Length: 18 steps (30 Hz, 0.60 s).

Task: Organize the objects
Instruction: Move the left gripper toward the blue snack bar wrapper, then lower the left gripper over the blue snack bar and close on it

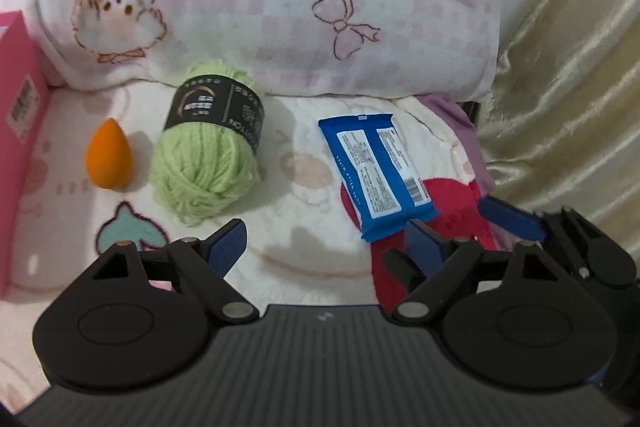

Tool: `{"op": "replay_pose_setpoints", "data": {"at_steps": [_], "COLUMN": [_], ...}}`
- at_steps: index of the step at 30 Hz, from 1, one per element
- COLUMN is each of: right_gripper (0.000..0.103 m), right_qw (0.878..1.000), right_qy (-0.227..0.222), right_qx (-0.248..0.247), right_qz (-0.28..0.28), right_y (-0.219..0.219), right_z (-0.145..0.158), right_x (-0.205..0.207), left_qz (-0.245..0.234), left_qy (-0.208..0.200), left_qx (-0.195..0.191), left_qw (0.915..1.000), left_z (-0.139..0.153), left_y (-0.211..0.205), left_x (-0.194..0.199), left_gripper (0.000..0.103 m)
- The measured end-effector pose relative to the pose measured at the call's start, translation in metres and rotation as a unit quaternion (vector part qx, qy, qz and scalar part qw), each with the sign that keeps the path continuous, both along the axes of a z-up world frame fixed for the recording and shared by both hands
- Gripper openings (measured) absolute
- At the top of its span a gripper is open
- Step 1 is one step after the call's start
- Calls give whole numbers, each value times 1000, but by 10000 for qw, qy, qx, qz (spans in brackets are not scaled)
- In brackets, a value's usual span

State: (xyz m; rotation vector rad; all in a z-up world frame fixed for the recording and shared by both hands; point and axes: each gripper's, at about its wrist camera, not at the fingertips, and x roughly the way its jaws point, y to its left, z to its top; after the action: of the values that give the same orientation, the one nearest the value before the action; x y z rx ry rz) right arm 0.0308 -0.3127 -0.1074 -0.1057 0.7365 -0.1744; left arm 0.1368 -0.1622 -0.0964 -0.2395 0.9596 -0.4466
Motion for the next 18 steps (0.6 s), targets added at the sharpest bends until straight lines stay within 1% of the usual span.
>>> {"op": "replay_pose_setpoints", "data": {"at_steps": [3, 8, 9, 11, 14, 17, 18], "right_gripper": [87, 87, 87, 87, 87, 87, 87], "right_qw": [9999, 9991, 9988, 9982, 9979, 9979, 9980], "right_qy": [69, 367, 445, 567, 596, 589, 579], "right_qx": [5, 133, 107, 61, 137, 89, 76], "right_qz": [-75, -133, -160, -187, -231, -235, -243], "right_y": [-4, -14, -15, -17, -21, -25, -27], "right_z": [-4, -17, -19, -23, -28, -34, -36], "right_x": [1, 13, 16, 23, 33, 42, 44], "left_qz": [-33, -140, -123, -120, -218, -237, -207], "left_qy": [-24, -47, -41, -41, -22, 13, 45], "left_qx": [-57, -159, -98, -99, -106, -275, -357], "left_qw": [10000, 9998, 9999, 9999, 9997, 9993, 9991], "left_z": [-11, -28, -32, -40, -48, -54, -57], "left_y": [-8, -17, -19, -22, -29, -32, -32], "left_x": [9, 21, 24, 29, 34, 39, 41], "left_gripper": [84, 83, 80, 78, 74, 70, 67]}}
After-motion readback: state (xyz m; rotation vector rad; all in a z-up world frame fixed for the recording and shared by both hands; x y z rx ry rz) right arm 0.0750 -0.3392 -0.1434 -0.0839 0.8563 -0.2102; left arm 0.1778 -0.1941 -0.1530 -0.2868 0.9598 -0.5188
